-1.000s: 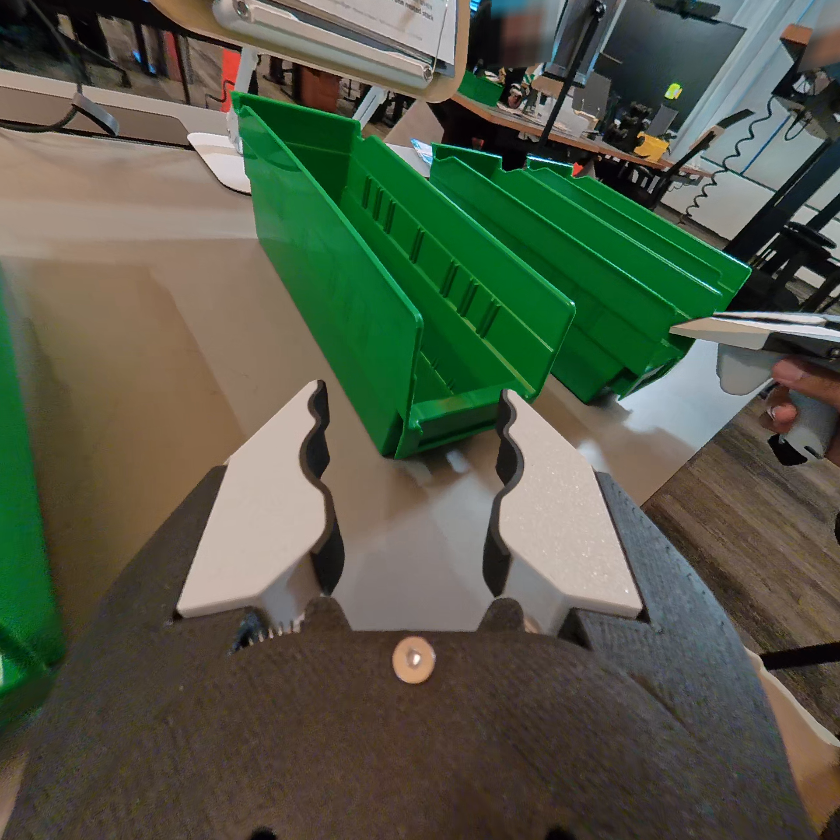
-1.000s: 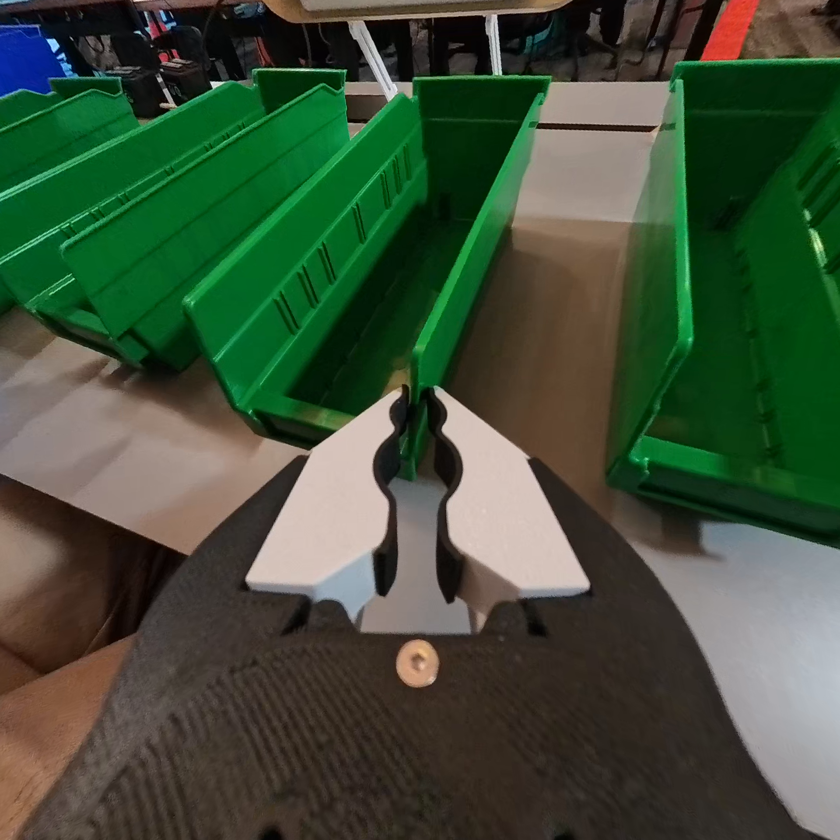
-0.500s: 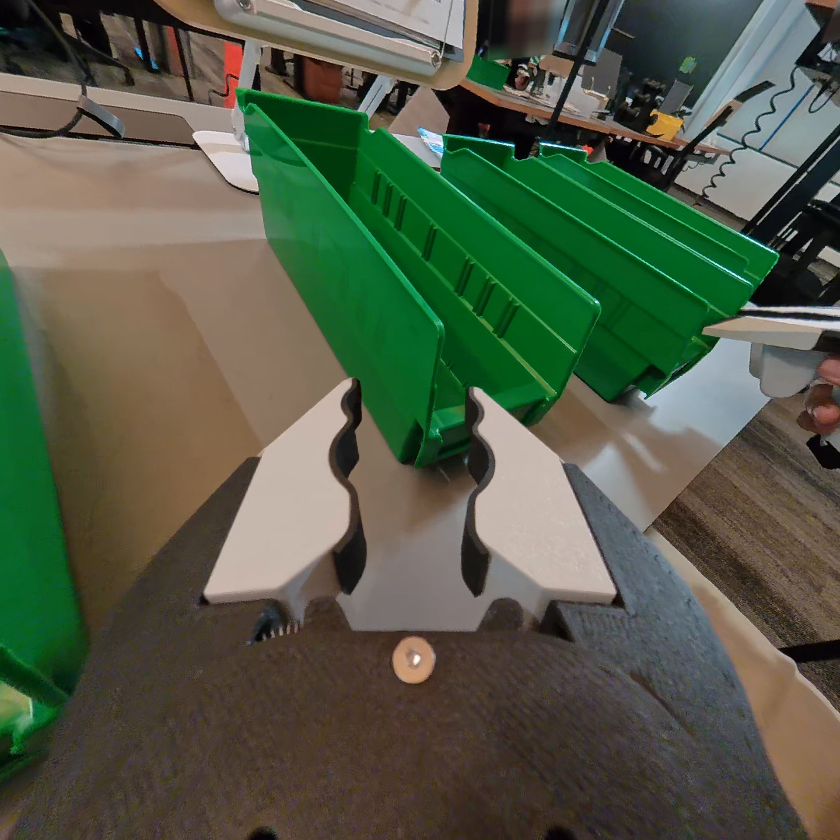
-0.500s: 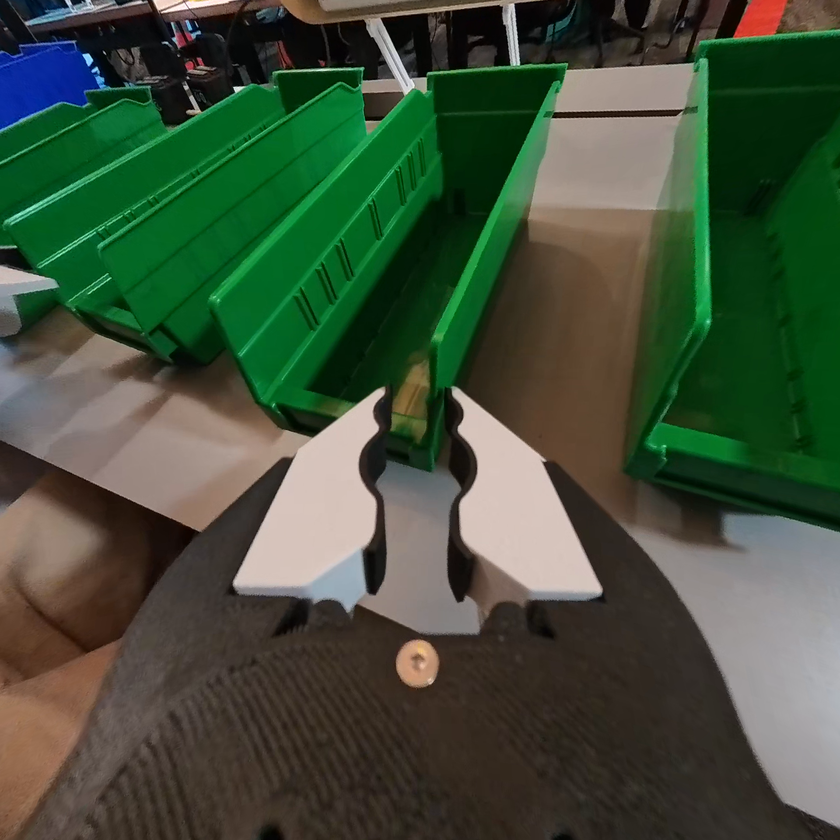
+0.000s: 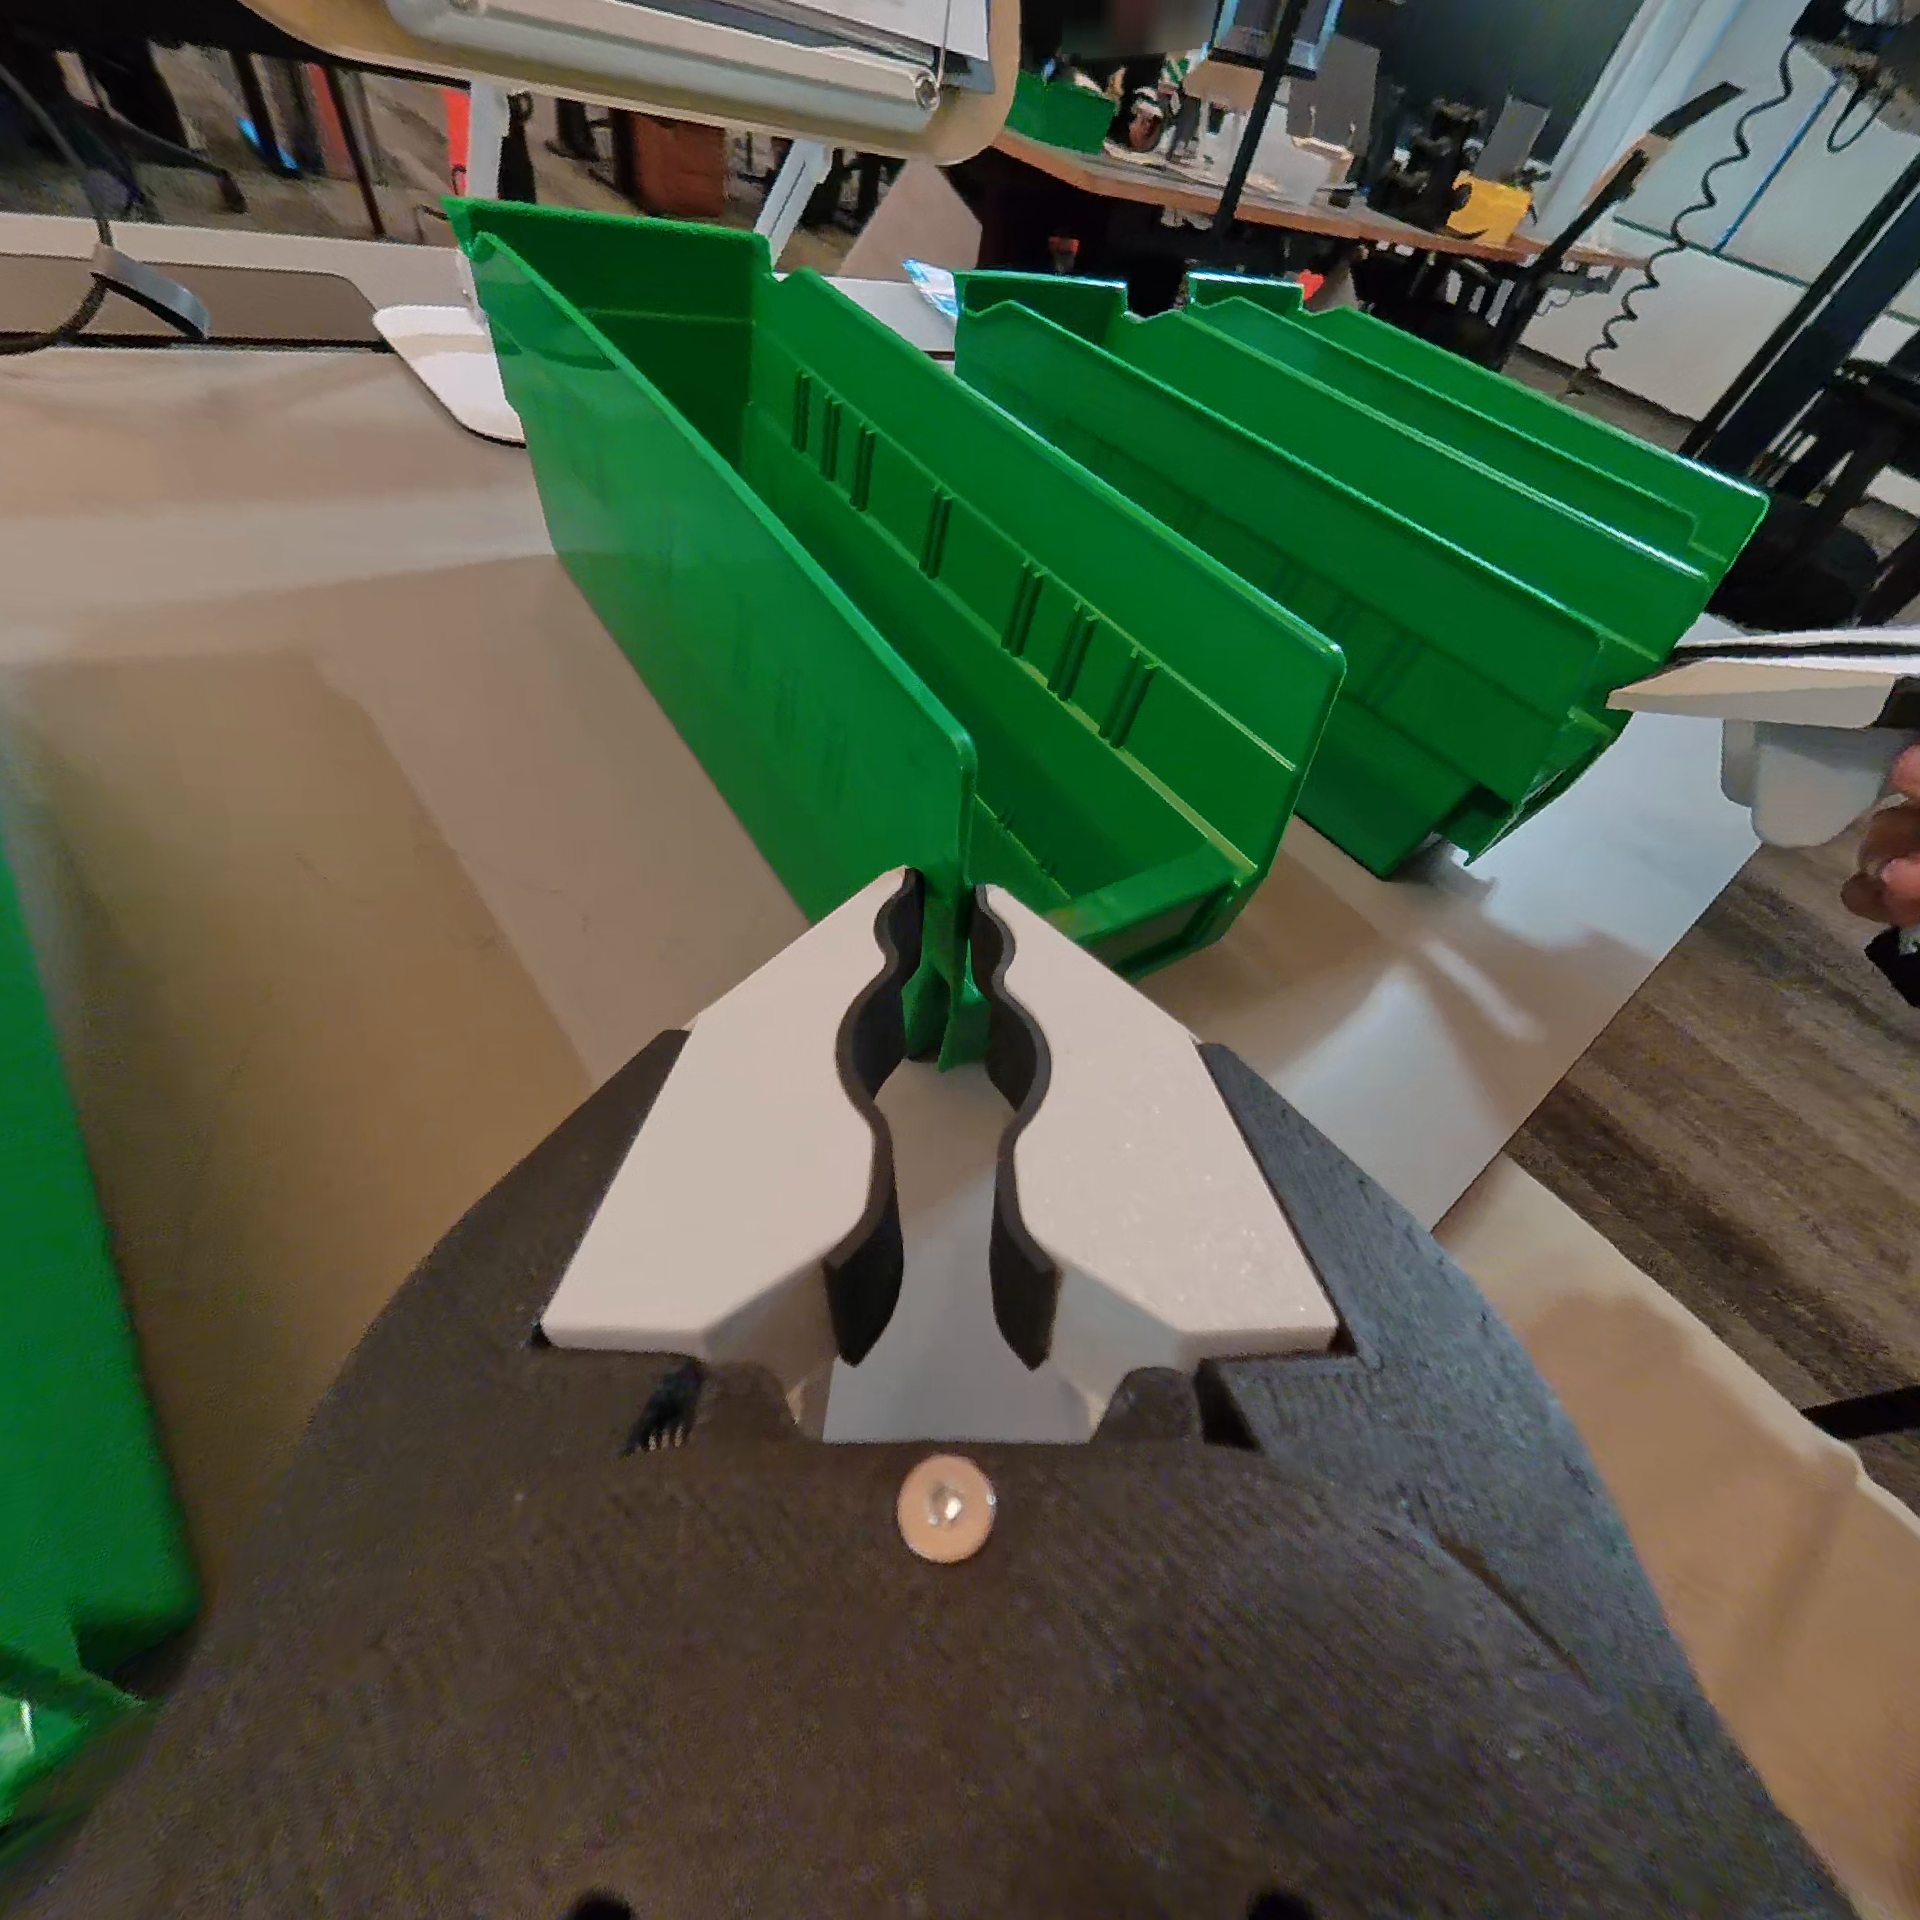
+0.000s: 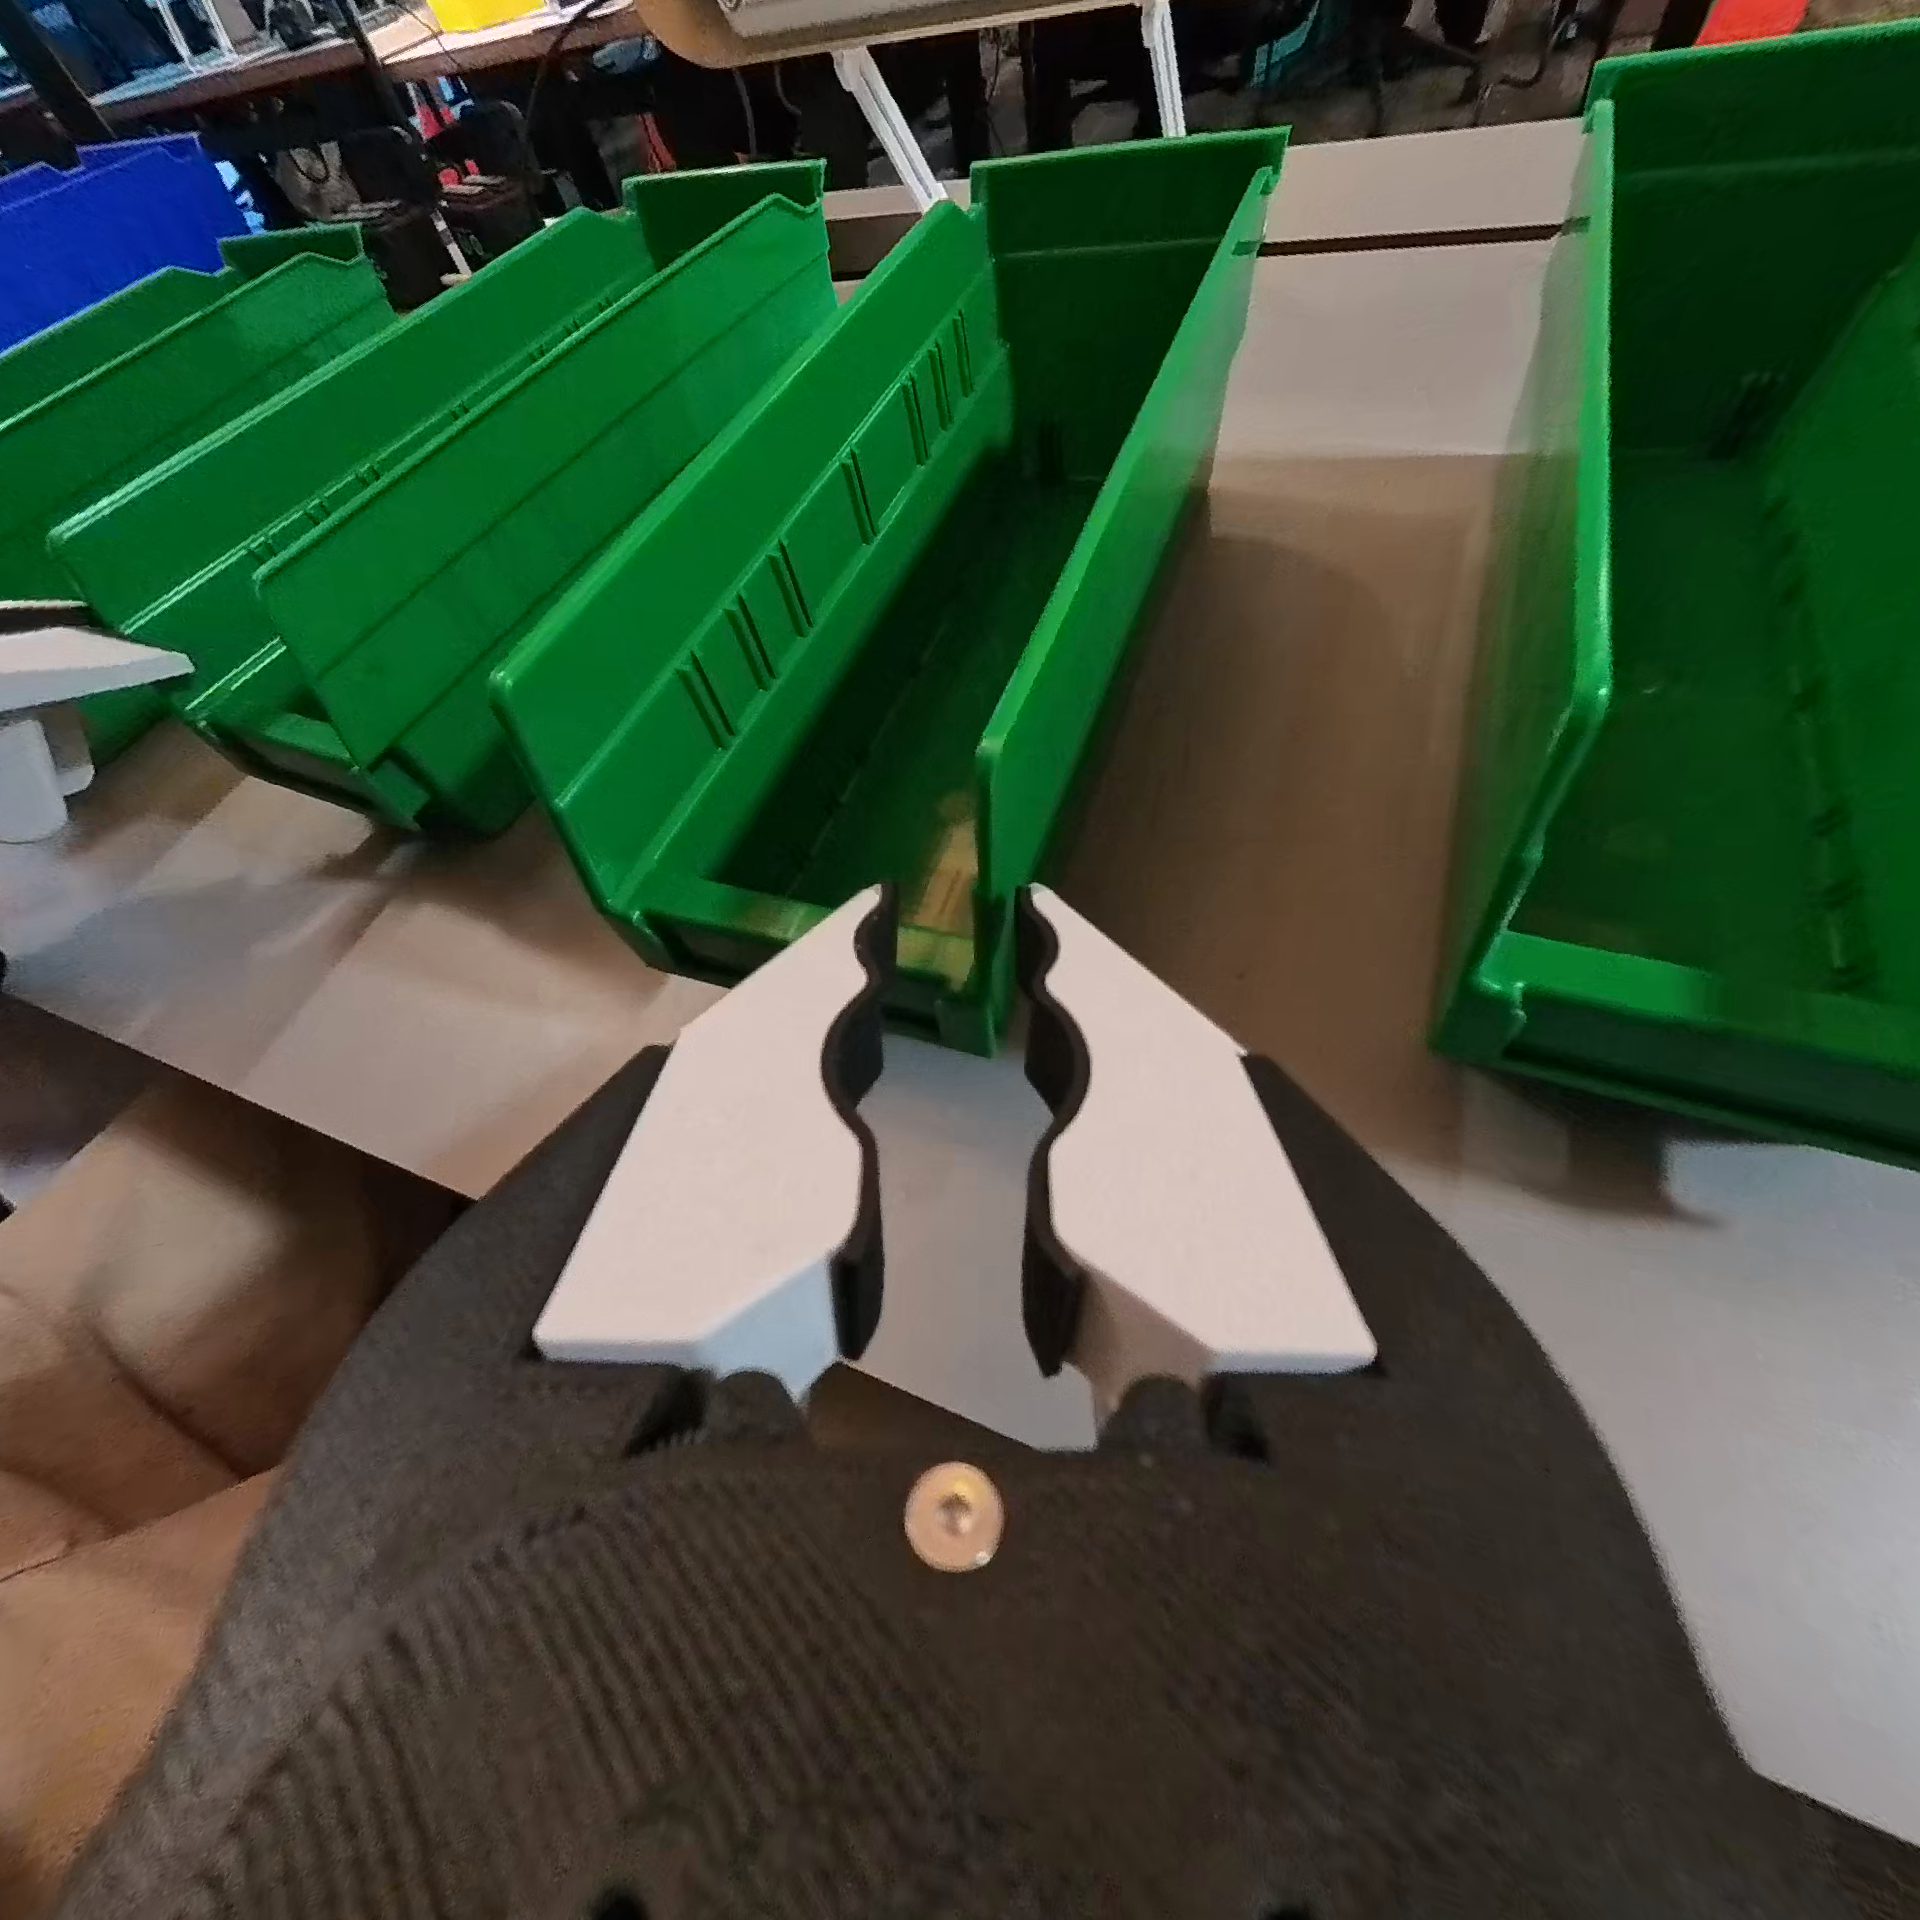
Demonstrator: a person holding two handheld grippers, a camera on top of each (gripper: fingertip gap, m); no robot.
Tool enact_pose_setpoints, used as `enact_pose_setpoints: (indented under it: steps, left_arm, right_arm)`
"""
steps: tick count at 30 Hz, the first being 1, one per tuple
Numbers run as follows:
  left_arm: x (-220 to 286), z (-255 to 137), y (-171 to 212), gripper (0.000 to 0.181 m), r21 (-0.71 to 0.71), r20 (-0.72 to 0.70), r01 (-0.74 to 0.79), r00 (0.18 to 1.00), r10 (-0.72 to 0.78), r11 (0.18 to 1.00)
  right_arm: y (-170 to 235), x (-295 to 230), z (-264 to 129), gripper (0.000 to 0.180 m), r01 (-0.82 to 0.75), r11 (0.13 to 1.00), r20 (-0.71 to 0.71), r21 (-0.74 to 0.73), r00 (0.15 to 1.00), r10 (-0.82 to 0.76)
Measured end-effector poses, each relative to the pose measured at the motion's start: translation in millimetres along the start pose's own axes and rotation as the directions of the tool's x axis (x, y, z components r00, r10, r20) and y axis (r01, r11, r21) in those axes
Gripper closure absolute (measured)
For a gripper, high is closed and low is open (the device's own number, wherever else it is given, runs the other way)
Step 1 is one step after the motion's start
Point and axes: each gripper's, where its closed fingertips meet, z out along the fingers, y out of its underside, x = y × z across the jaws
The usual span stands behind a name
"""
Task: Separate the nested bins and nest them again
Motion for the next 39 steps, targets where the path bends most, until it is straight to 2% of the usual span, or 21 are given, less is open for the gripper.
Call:
enact_pose_setpoints:
  steps: [1,8,17,30,39]
  left_arm:
    - [0.3,-0.3,0.3,0.175,-0.002,0.004,-0.008,1.000,0.008,1.000]
    - [9.5,-2.9,3.1,0.175,-0.016,0.016,-0.049,0.999,0.049,0.999]
    - [20.8,-11.1,8.9,0.175,-0.041,0.016,0.014,1.000,-0.013,0.999]
    - [21.2,-10.5,9.7,0.173,-0.043,0.001,0.027,1.000,-0.027,0.999]
    - [22.3,-14.7,4.8,0.158,-0.022,0.002,0.060,0.998,-0.060,0.998]
  right_arm:
    - [0.0,-0.2,0.2,0.159,0.000,1.000,0.001,0.000,1.000,0.000]
    - [-0.1,-1.6,0.8,0.159,0.003,1.000,0.004,-0.002,1.000,-0.003]
    - [-0.7,0.6,-1.2,0.159,-0.007,1.000,0.002,0.005,1.000,0.007]
    - [-0.2,-0.3,-0.8,0.159,-0.003,1.000,0.003,0.002,1.000,0.003]
    - [-1.9,5.0,-3.4,0.159,-0.031,0.999,0.002,0.017,1.000,0.031]
